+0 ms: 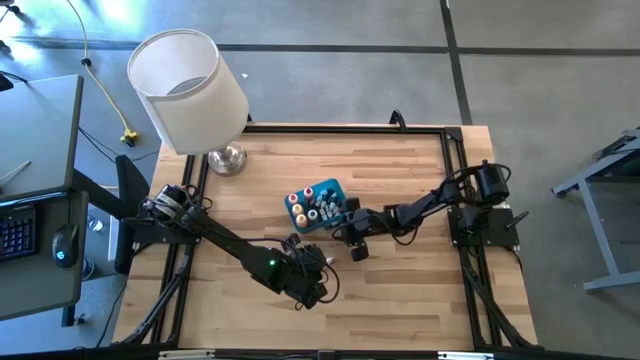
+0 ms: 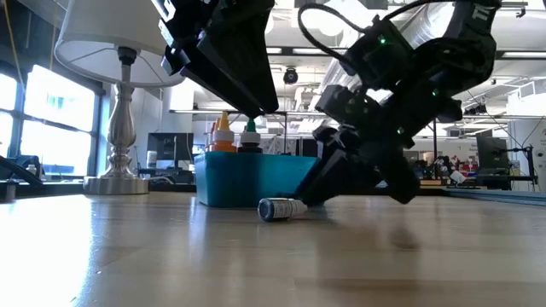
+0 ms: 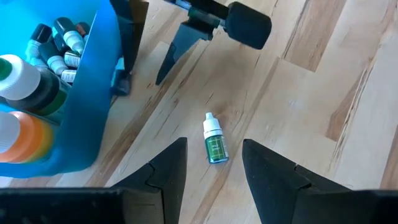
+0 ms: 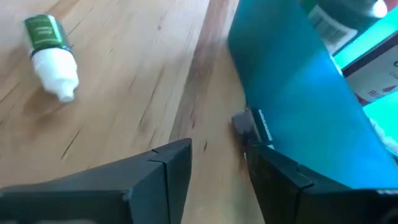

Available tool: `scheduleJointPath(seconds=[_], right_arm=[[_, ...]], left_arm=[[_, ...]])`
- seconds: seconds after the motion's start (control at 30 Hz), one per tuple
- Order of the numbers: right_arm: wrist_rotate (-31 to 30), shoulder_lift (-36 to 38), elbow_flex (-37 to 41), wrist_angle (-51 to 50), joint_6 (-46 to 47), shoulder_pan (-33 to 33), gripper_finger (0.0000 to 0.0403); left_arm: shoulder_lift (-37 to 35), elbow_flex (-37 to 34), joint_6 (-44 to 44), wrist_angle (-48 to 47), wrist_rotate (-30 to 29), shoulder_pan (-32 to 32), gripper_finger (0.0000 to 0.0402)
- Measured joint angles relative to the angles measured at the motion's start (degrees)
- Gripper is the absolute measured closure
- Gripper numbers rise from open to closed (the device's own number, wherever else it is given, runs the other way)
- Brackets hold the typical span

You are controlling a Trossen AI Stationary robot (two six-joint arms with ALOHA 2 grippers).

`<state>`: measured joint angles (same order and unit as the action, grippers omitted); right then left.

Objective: Pick & Place food coloring
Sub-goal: Put the small red food coloring bottle into the bin

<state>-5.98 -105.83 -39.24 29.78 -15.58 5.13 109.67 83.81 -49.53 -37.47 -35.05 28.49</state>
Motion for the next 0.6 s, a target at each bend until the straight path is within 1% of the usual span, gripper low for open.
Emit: scheduleJointPath(seconds=[0.17,0.3,0.47,0.6], right_arm=[[-2.75,-0.04,-0.13,1.17,-1.01,0.00,0.0235],[-2.58,-0.04,-0.13,1.78,-3.19,-0.02,0.0225],[-3.97,-0.04,-1.11,1.34,-3.97,-0.51,0.0219],[-3.49,-0.04,-3.01,-1.01,-3.97,-1.69,0.0219]], left_arm=[[0.00,0.00,1.29,0.07,-0.01,0.00,0.0250],[0.00,0.00,1.33,0.07,-0.02,0.00,0.0250],[0.00,0.00,1.31,0.11,-0.02,0.00,0.0250],[0.00,0.00,1.31,0.11,-0.02,0.00,0.0250]])
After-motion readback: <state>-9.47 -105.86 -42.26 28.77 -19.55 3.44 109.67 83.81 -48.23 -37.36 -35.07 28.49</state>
